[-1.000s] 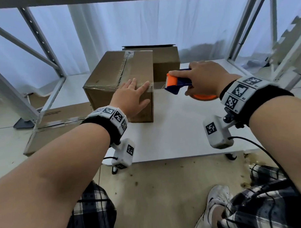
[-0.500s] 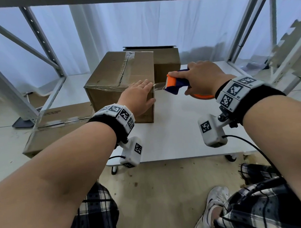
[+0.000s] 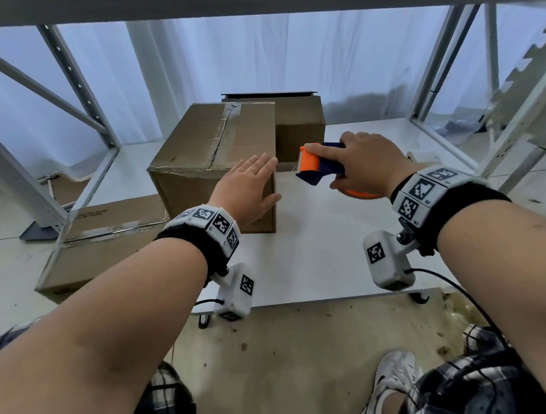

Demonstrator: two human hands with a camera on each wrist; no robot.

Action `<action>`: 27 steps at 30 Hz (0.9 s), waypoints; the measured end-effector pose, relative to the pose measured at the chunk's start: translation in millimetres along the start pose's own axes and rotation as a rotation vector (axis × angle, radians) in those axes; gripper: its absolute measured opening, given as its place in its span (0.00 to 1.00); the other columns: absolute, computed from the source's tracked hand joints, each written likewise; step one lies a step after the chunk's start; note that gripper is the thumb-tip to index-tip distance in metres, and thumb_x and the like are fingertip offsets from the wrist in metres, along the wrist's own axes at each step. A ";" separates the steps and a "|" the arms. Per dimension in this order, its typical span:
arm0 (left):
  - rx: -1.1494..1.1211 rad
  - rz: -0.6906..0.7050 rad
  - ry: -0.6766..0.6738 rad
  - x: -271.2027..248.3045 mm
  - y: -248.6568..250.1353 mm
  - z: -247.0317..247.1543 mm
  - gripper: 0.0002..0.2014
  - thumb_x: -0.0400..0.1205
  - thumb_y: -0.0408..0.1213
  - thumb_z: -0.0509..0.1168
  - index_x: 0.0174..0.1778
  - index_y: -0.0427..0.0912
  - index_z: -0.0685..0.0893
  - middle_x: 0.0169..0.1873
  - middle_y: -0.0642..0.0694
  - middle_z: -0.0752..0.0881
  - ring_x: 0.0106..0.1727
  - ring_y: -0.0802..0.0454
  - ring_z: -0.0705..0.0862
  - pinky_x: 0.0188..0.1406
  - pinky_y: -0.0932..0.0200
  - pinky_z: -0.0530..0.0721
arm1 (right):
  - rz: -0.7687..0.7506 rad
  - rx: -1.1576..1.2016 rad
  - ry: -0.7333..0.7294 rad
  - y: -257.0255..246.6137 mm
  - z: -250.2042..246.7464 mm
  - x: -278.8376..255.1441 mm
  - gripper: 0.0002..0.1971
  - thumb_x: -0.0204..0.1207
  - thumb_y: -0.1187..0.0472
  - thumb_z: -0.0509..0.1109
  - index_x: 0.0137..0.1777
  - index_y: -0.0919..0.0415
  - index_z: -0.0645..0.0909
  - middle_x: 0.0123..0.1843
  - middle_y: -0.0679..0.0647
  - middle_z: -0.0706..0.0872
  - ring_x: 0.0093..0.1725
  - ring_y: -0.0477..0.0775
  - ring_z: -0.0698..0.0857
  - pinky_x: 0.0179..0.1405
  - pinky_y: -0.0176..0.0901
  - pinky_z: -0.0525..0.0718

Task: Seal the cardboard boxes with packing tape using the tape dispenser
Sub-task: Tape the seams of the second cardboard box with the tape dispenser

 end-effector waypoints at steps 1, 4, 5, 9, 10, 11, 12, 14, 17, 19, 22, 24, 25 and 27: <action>-0.001 -0.007 0.010 0.4 -0.6 -0.4 0.35 0.85 0.55 0.55 0.84 0.47 0.49 0.83 0.48 0.54 0.84 0.51 0.53 0.83 0.54 0.49 | 0.007 0.036 0.007 2.1 1.5 -2.6 0.40 0.76 0.43 0.69 0.82 0.33 0.48 0.58 0.61 0.76 0.54 0.63 0.78 0.50 0.51 0.74; 0.044 -0.016 0.033 0.9 1.5 0.8 0.33 0.86 0.53 0.53 0.84 0.45 0.51 0.83 0.48 0.55 0.83 0.52 0.54 0.83 0.55 0.49 | -0.008 0.059 0.014 4.2 9.0 -11.8 0.40 0.76 0.45 0.69 0.82 0.34 0.50 0.56 0.61 0.77 0.51 0.63 0.78 0.49 0.50 0.74; 0.050 -0.023 0.045 0.5 1.5 0.5 0.32 0.87 0.52 0.54 0.84 0.45 0.52 0.83 0.48 0.56 0.83 0.52 0.55 0.82 0.55 0.49 | -0.014 0.046 0.009 6.0 12.3 -15.4 0.40 0.76 0.45 0.69 0.82 0.34 0.51 0.56 0.61 0.77 0.51 0.64 0.78 0.48 0.50 0.73; 0.056 -0.032 0.070 0.4 -1.8 -1.3 0.30 0.87 0.50 0.54 0.83 0.45 0.54 0.83 0.48 0.57 0.83 0.53 0.56 0.82 0.56 0.50 | 0.005 -0.053 -0.062 29.8 28.6 -33.4 0.40 0.76 0.44 0.68 0.82 0.34 0.49 0.59 0.60 0.77 0.54 0.63 0.79 0.50 0.51 0.73; 0.058 -0.031 0.070 0.6 -2.1 -0.9 0.30 0.87 0.50 0.54 0.83 0.45 0.55 0.83 0.48 0.58 0.83 0.53 0.56 0.82 0.56 0.50 | 0.024 -0.076 -0.085 37.2 32.6 -38.2 0.40 0.77 0.43 0.67 0.82 0.34 0.48 0.60 0.59 0.77 0.55 0.63 0.78 0.51 0.50 0.73; 0.056 -0.032 0.072 0.5 -1.9 -0.4 0.30 0.87 0.49 0.55 0.83 0.45 0.55 0.83 0.48 0.58 0.83 0.53 0.56 0.82 0.56 0.51 | 0.043 -0.094 -0.112 42.5 36.2 -42.9 0.39 0.77 0.42 0.66 0.82 0.33 0.46 0.61 0.59 0.76 0.56 0.62 0.78 0.52 0.50 0.74; 0.053 -0.034 0.081 0.6 -1.4 -0.1 0.30 0.87 0.49 0.55 0.83 0.45 0.55 0.82 0.48 0.58 0.83 0.53 0.57 0.82 0.56 0.51 | 0.059 -0.111 -0.136 45.2 38.7 -46.1 0.39 0.77 0.41 0.66 0.82 0.32 0.45 0.61 0.58 0.76 0.57 0.61 0.78 0.53 0.50 0.74; 0.036 -0.038 0.105 0.8 0.0 -0.2 0.29 0.87 0.48 0.56 0.83 0.45 0.56 0.82 0.48 0.59 0.83 0.52 0.57 0.83 0.55 0.51 | 0.069 -0.138 -0.179 40.8 41.6 -46.5 0.38 0.77 0.41 0.66 0.81 0.32 0.46 0.62 0.57 0.77 0.58 0.61 0.79 0.53 0.50 0.74; 0.025 -0.040 0.118 -0.4 -1.3 -0.5 0.30 0.87 0.49 0.56 0.83 0.46 0.55 0.82 0.49 0.59 0.83 0.52 0.57 0.83 0.55 0.50 | 0.057 -0.135 -0.260 18.2 49.3 -37.9 0.36 0.76 0.44 0.69 0.80 0.31 0.52 0.61 0.56 0.78 0.57 0.61 0.80 0.48 0.49 0.73; 0.042 -0.019 0.108 -1.4 -1.5 -0.6 0.30 0.87 0.49 0.55 0.84 0.48 0.53 0.83 0.49 0.57 0.83 0.52 0.56 0.82 0.55 0.50 | 0.063 -0.104 -0.330 3.7 56.5 -31.5 0.34 0.76 0.46 0.70 0.78 0.32 0.58 0.60 0.55 0.78 0.57 0.60 0.80 0.46 0.48 0.71; 0.049 0.012 0.096 -2.6 -1.0 -0.5 0.31 0.86 0.48 0.57 0.84 0.51 0.52 0.83 0.50 0.57 0.83 0.52 0.56 0.82 0.55 0.51 | 0.074 -0.072 -0.382 -11.6 60.6 -21.6 0.31 0.77 0.44 0.69 0.78 0.36 0.62 0.61 0.52 0.80 0.59 0.57 0.80 0.46 0.46 0.73; 0.046 0.015 0.095 -3.1 -3.0 0.0 0.31 0.86 0.45 0.58 0.84 0.51 0.52 0.83 0.50 0.56 0.83 0.52 0.55 0.83 0.55 0.50 | 0.077 -0.056 -0.384 -20.5 61.6 -13.1 0.30 0.76 0.39 0.66 0.78 0.38 0.64 0.62 0.49 0.81 0.60 0.55 0.81 0.45 0.45 0.75; 0.052 0.019 0.096 -3.2 -2.4 0.4 0.31 0.87 0.44 0.58 0.84 0.51 0.52 0.83 0.50 0.56 0.83 0.52 0.55 0.83 0.55 0.50 | 0.081 -0.054 -0.386 -23.8 63.0 -10.0 0.30 0.76 0.37 0.65 0.78 0.39 0.65 0.62 0.49 0.82 0.60 0.55 0.81 0.45 0.44 0.75; 0.058 0.023 0.104 -4.0 -3.0 1.3 0.31 0.87 0.42 0.57 0.84 0.51 0.51 0.83 0.50 0.55 0.83 0.52 0.54 0.83 0.55 0.50 | 0.086 -0.064 -0.393 -31.0 68.0 -2.7 0.28 0.77 0.38 0.65 0.76 0.39 0.67 0.59 0.49 0.82 0.59 0.55 0.81 0.44 0.45 0.74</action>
Point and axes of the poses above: each hand's wrist, its own x-axis towards the middle knuckle, its own z-axis out of the palm, y = z × x, the point moved 10 cm from there along x, towards the middle knuckle
